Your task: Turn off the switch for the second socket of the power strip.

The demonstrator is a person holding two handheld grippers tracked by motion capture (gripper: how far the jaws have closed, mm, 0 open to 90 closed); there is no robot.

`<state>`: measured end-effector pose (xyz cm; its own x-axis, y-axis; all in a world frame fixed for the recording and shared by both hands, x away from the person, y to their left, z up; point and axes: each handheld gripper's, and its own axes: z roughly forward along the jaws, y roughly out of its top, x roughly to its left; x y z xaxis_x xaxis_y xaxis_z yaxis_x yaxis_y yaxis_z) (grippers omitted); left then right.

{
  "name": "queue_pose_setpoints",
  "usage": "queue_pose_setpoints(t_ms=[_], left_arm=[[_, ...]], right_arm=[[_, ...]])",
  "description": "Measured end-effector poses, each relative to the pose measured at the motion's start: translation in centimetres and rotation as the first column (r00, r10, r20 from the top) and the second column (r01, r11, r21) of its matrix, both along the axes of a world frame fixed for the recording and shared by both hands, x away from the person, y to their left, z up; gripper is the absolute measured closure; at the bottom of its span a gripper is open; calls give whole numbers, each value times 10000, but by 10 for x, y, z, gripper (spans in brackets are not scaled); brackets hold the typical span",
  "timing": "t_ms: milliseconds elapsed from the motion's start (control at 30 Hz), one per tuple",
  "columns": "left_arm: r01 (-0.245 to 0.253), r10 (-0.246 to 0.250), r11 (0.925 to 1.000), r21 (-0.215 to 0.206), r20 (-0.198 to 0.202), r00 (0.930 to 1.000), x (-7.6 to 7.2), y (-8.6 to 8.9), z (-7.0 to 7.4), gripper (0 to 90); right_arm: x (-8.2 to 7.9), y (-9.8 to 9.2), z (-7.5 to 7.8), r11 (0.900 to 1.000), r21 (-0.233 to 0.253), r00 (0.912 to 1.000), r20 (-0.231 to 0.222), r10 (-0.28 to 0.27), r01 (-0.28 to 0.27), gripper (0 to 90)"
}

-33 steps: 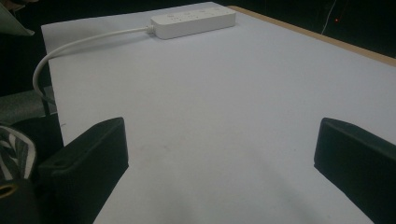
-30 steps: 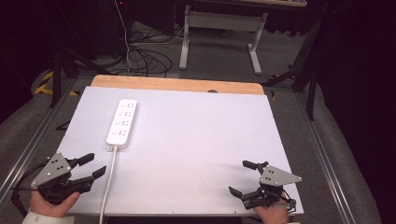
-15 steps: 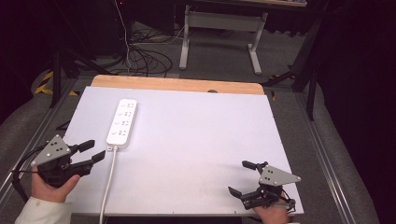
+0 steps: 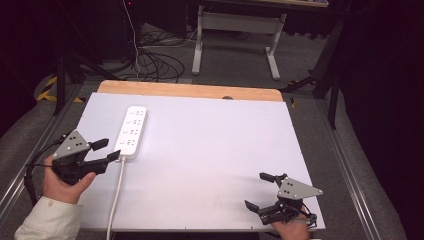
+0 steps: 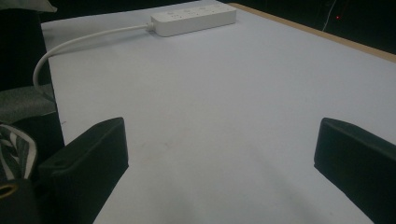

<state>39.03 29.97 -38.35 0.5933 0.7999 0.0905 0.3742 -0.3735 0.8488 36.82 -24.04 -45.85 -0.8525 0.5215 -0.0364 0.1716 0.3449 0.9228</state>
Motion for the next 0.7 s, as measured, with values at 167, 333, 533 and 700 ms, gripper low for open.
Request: queue_pose_setpoints(t_ms=[167,333,533,700], left_arm=[[59,-66,9997,-257,-250,9997,17,5,-1,456],[-87,78,9997,-239,-360,9993,28,10,1,466],[-114,100,9996,-245,-586,9982,39,8,-3,477],[-61,50,9999,-153,-674,9977,44,6,-5,480]], right_arm=[[0,0,0,10000,-15,10000,-4,27,-27,37],[1,0,0,10000,-13,10000,-16,39,-39,36],[1,0,-1,10000,-30,10000,-12,44,-44,36],[0,0,0,10000,-33,10000,7,38,-38,37]])
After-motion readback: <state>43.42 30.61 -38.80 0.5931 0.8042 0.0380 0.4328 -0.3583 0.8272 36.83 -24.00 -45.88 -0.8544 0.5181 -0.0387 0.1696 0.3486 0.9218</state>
